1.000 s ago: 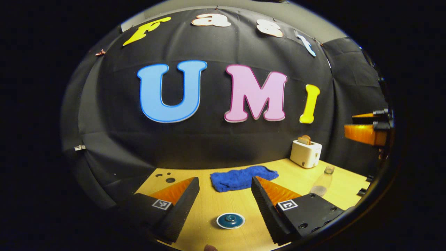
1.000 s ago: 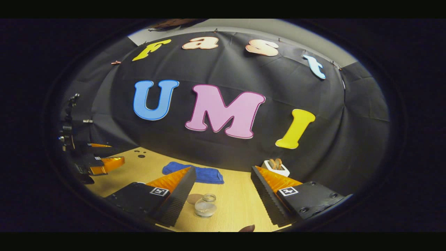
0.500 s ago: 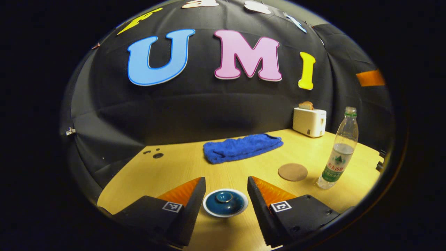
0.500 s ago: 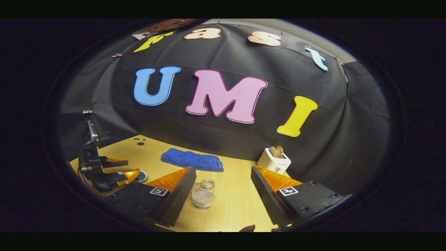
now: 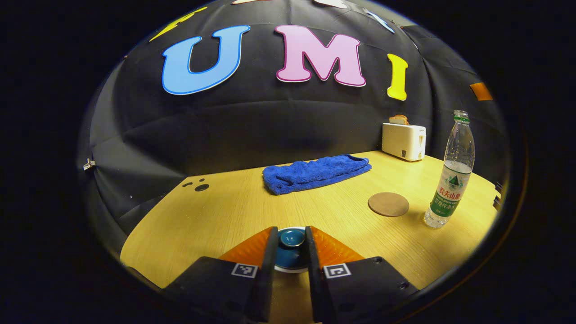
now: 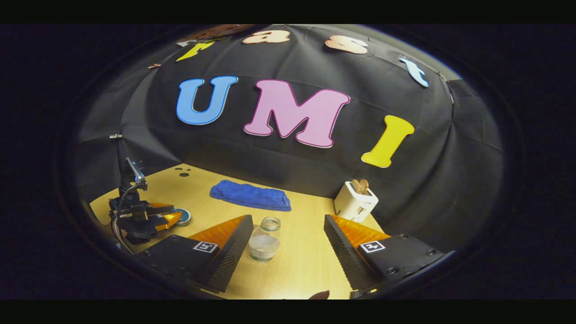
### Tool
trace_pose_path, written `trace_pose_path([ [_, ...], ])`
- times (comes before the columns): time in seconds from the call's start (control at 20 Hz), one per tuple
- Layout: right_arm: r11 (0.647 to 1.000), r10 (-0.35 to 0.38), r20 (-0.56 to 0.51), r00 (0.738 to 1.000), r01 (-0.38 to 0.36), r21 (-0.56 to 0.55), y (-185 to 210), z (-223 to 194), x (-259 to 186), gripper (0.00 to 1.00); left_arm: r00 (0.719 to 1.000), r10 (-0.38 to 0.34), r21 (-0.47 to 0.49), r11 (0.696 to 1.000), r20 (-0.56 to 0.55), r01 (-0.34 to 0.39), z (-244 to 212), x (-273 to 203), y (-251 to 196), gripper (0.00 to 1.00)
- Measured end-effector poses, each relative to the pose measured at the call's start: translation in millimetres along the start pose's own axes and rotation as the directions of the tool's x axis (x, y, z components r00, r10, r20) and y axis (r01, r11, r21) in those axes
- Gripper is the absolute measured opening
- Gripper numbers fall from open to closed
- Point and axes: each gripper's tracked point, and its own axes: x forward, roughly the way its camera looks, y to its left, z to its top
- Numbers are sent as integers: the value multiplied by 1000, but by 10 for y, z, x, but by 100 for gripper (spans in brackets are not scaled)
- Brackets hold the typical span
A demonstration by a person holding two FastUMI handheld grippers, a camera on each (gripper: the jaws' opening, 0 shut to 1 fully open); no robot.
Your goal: Open the teacup lid with one hand, grasp the water bottle and pour water into the teacup with the other hand; after pouring, place the water bottle on the coaster and then close the teacup lid.
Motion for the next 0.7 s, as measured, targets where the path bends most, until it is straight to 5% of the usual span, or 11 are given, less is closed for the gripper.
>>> trace_pose_path([
  [0.7,998,55,-83,995,-53,27,259,-895,243,98,999,-7,-37,999,50,8,749,-298,93,30],
])
